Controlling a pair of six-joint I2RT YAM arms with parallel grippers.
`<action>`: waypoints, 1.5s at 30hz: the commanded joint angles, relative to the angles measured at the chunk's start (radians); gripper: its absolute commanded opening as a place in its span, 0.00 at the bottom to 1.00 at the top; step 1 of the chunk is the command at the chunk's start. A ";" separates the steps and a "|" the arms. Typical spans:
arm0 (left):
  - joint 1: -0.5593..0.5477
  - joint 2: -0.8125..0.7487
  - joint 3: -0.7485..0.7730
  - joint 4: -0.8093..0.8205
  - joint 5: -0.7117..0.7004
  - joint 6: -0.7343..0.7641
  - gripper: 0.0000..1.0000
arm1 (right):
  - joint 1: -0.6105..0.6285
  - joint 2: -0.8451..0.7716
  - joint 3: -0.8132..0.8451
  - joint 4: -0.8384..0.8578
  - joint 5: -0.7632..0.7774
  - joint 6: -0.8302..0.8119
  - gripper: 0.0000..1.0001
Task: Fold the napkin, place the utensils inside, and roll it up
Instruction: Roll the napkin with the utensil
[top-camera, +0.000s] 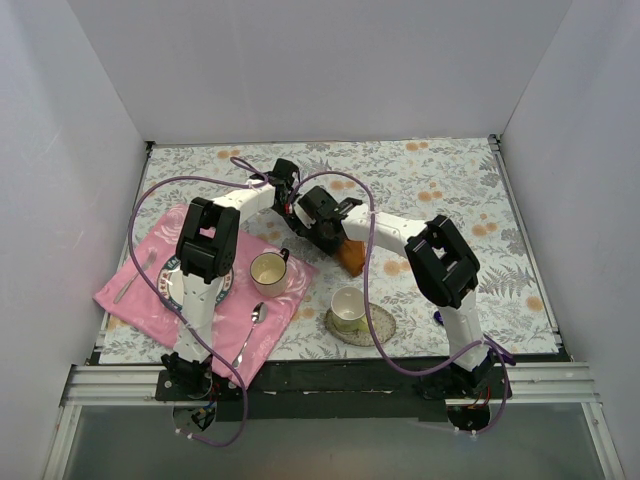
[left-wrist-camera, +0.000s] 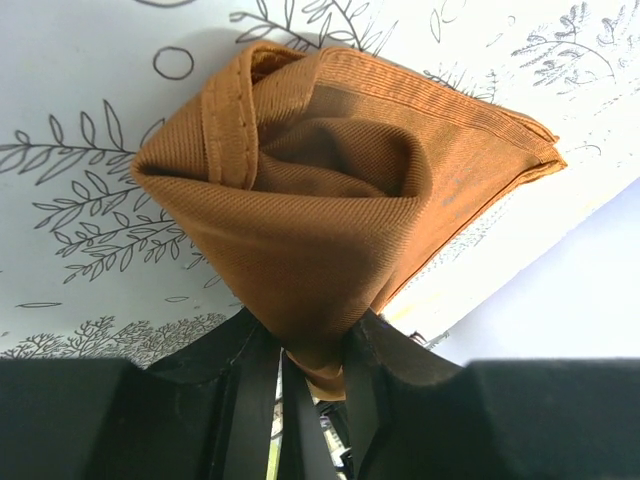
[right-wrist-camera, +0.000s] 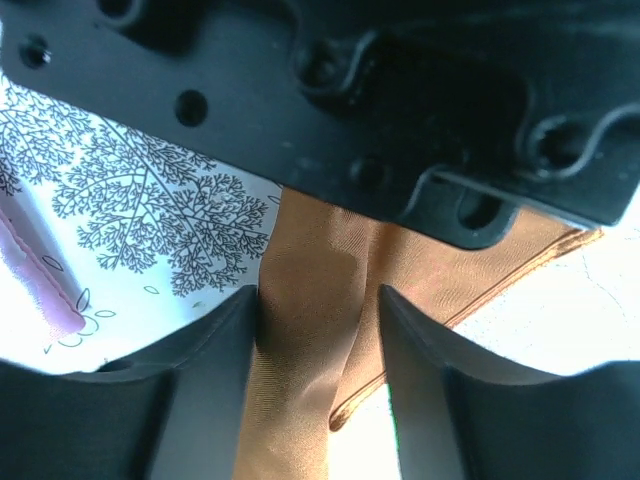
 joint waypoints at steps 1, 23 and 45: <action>-0.009 0.001 -0.018 -0.018 -0.042 0.014 0.30 | -0.007 0.027 -0.008 0.057 0.007 -0.005 0.44; 0.025 -0.160 -0.177 0.154 0.004 0.010 0.64 | -0.333 0.094 -0.066 0.129 -0.922 0.213 0.16; -0.033 0.001 -0.048 0.004 -0.146 0.029 0.36 | -0.467 0.234 0.009 0.079 -1.242 0.304 0.32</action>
